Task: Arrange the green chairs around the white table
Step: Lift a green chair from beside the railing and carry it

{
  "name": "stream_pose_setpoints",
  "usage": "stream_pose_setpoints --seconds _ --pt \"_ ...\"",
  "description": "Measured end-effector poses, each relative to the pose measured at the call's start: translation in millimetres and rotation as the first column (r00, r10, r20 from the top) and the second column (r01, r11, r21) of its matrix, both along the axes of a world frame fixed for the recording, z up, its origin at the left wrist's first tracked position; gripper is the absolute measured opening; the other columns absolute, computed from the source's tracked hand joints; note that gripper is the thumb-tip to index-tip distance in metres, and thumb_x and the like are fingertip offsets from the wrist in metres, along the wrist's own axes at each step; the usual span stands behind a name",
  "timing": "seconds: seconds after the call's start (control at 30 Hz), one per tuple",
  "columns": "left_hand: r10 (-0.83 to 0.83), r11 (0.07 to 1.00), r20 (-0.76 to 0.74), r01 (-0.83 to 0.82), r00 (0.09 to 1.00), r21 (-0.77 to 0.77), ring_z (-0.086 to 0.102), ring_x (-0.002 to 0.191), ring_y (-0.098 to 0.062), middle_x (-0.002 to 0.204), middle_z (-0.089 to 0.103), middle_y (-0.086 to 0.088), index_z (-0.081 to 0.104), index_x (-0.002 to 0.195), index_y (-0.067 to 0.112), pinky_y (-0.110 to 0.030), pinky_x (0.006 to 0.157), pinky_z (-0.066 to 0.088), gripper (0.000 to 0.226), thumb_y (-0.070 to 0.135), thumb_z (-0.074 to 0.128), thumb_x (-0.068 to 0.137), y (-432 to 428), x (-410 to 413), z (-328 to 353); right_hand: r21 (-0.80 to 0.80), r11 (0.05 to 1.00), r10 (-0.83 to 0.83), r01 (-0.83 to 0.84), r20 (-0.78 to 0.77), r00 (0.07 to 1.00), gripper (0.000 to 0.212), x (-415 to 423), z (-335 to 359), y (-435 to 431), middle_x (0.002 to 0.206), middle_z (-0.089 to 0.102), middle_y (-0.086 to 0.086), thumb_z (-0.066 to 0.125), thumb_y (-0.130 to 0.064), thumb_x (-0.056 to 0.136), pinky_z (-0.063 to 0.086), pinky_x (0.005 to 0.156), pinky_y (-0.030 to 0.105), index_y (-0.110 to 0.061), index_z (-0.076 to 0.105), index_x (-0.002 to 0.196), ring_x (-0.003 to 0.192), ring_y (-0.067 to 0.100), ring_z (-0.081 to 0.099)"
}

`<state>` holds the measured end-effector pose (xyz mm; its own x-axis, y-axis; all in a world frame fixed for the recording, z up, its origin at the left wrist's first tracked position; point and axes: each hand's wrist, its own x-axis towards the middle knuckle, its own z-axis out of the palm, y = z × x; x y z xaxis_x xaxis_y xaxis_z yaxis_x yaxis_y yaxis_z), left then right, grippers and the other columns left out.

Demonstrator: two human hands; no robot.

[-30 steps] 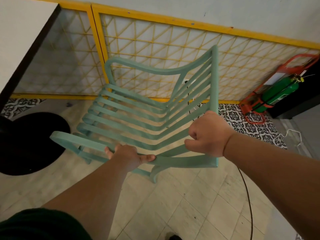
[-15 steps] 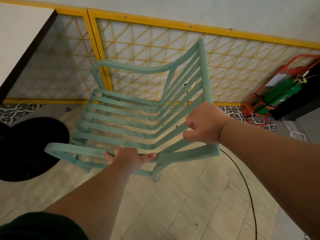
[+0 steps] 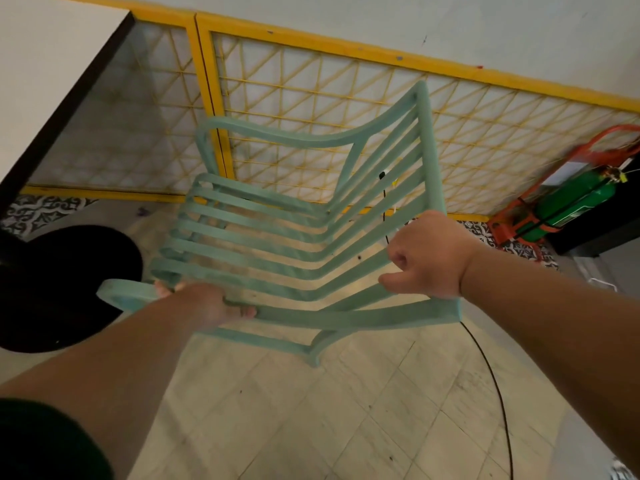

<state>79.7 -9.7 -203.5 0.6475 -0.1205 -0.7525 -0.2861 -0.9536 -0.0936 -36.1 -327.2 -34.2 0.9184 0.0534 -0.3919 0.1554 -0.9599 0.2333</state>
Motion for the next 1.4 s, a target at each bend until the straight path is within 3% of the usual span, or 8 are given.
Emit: stream_pose_setpoints --seconds 0.1,0.3,0.37,0.5,0.57,0.7,1.2,1.4 --pt "-0.032 0.999 -0.012 0.031 0.999 -0.035 0.034 0.146 -0.038 0.152 0.050 0.000 0.060 0.135 0.034 -0.075 0.118 0.007 0.118 0.111 0.029 0.050 -1 2 -5 -0.092 0.995 0.017 -0.024 -0.071 0.997 0.069 0 -1 1 0.055 0.054 -0.005 0.028 -0.081 0.074 0.044 0.086 0.036 -0.018 0.054 0.064 0.061 0.019 0.056" --pt "-0.022 0.997 -0.006 0.022 1.000 -0.078 0.025 0.150 -0.041 0.155 0.046 -0.003 0.061 0.133 0.032 -0.076 0.118 0.000 0.101 0.103 0.043 0.064 7 1 -6 -0.272 0.962 -0.052 -0.005 -0.204 0.978 0.084 -3 2 30 0.085 0.066 -0.006 0.019 -0.099 0.071 0.036 0.101 0.045 -0.026 0.058 0.084 0.085 0.018 0.058" --pt "-0.003 0.997 -0.002 0.003 1.000 -0.081 0.023 0.150 -0.042 0.157 0.044 -0.005 0.060 0.137 0.030 -0.076 0.117 -0.002 0.103 0.102 0.045 0.064 4 2 -8 -0.294 0.956 -0.104 0.022 -0.265 0.959 0.092 -16 -14 52 0.107 0.065 0.001 0.022 -0.102 0.069 0.037 0.104 0.049 -0.030 0.065 0.107 0.107 0.028 0.056" --pt "-0.006 0.997 0.003 0.007 1.000 -0.082 0.025 0.149 -0.042 0.151 0.049 -0.005 0.064 0.126 0.033 -0.077 0.117 -0.004 0.097 0.104 0.044 0.062 6 0 -12 -0.259 0.954 -0.235 0.148 -0.343 0.910 0.048 -34 -50 93 0.141 0.055 0.013 0.052 -0.052 0.103 0.033 0.114 0.047 -0.024 0.056 0.142 0.134 0.034 0.044" --pt "-0.002 0.996 0.008 0.003 1.000 -0.086 0.027 0.147 -0.041 0.148 0.052 -0.005 0.065 0.121 0.034 -0.077 0.117 -0.004 0.096 0.105 0.042 0.060 8 0 -14 -0.267 0.951 -0.241 0.156 -0.323 0.915 0.039 -30 -60 97 0.138 0.057 0.014 0.051 -0.042 0.105 0.036 0.110 0.045 -0.024 0.058 0.139 0.130 0.033 0.047" --pt "-0.016 0.997 0.039 0.018 0.999 -0.070 0.028 0.146 -0.041 0.148 0.050 -0.008 0.063 0.129 0.032 -0.076 0.118 -0.001 0.105 0.106 0.039 0.060 4 -3 -11 -0.272 0.953 -0.219 0.133 -0.316 0.923 0.046 -25 -69 88 0.122 0.065 0.009 0.043 -0.059 0.103 0.036 0.103 0.043 -0.025 0.063 0.127 0.119 0.030 0.053" --pt "0.036 0.991 0.064 -0.027 0.997 -0.135 0.031 0.146 -0.041 0.148 0.052 -0.011 0.063 0.132 0.027 -0.074 0.118 0.002 0.107 0.105 0.036 0.063 -25 -9 -9 -0.253 0.956 -0.220 0.150 -0.280 0.935 0.052 -8 -73 47 0.111 0.068 0.003 0.045 -0.069 0.098 0.044 0.100 0.041 -0.028 0.069 0.119 0.114 0.029 0.053" --pt "0.051 0.990 0.065 -0.041 0.997 -0.136 0.029 0.148 -0.043 0.152 0.048 -0.013 0.062 0.133 0.026 -0.074 0.119 0.002 0.107 0.104 0.036 0.065 -40 -8 -7 -0.257 0.952 -0.237 0.170 -0.261 0.936 0.051 1 -66 32 0.113 0.064 0.002 0.048 -0.068 0.097 0.039 0.082 0.037 -0.030 0.069 0.123 0.115 0.026 0.050"
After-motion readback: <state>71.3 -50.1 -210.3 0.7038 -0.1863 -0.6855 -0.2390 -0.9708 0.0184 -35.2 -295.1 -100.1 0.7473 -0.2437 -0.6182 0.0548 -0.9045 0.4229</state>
